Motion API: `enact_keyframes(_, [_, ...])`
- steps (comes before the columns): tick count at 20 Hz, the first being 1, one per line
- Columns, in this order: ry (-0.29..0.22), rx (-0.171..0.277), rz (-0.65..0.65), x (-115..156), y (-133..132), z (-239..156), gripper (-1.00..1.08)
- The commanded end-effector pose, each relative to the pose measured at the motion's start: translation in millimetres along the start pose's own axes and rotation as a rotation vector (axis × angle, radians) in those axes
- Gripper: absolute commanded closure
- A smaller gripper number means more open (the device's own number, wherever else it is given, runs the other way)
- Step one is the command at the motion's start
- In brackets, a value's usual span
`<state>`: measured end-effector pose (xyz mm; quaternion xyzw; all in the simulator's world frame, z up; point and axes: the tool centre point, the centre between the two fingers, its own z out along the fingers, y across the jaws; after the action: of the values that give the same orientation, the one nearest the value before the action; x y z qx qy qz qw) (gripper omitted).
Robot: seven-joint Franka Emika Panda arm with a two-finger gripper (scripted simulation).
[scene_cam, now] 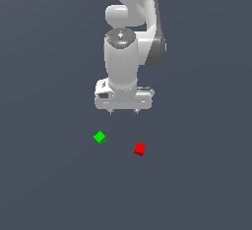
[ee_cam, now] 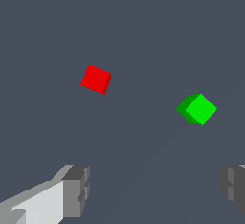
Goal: Stack the red cube on top of the green cube.
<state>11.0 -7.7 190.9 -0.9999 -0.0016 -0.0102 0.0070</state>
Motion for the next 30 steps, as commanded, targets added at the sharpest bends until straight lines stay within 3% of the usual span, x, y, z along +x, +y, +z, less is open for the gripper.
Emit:
enact_keyframes(1, [0.0,0.0,0.0,0.0,0.0,0.0,-0.92])
enact_keyframes(13, [-0.003,-0.004,0.069,13.6,-16.2,23.2,-0.92])
enact_keyframes(30, [-0.015,-0.016,0.317,72.3,-63.1,106.3,-0.92])
